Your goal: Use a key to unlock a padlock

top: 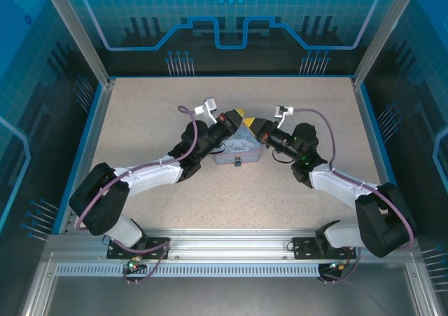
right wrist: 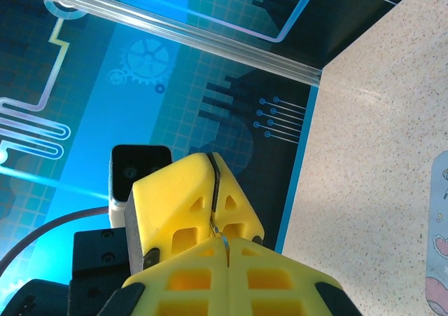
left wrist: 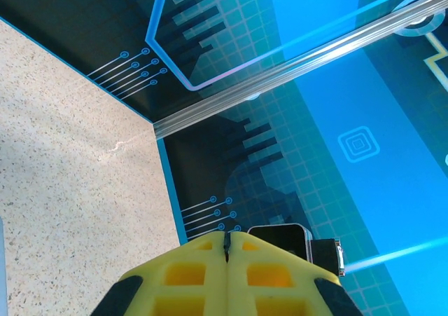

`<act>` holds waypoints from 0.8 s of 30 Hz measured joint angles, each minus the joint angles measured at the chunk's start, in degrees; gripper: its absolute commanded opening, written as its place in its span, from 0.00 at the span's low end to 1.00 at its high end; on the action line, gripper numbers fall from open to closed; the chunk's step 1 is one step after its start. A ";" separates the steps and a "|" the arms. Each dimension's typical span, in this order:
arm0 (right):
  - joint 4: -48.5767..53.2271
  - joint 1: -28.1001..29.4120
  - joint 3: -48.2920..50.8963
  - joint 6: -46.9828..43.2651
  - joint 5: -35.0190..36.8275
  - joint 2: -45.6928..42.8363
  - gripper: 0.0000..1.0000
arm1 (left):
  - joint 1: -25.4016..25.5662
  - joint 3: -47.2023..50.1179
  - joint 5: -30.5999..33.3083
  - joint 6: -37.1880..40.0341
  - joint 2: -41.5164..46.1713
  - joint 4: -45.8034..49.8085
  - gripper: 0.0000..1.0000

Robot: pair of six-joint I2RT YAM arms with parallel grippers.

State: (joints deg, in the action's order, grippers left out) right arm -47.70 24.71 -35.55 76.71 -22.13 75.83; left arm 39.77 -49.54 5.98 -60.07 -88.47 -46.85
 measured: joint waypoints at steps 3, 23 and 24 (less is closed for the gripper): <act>-0.42 0.00 0.00 0.26 -0.02 0.33 0.00 | 0.11 0.13 0.48 0.00 0.00 -0.15 0.00; 6.47 -4.76 5.57 -4.20 -0.87 -3.91 0.00 | 0.11 1.86 0.92 6.84 15.15 16.55 0.94; 7.50 -5.31 5.79 -4.81 -1.05 -4.46 0.00 | 0.11 2.49 0.94 8.09 17.29 18.84 0.98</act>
State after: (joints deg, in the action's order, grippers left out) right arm -40.21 19.40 -29.76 71.90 -23.18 71.37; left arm 39.88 -47.05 6.92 -51.99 -71.18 -28.01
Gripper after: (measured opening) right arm 0.049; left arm 0.899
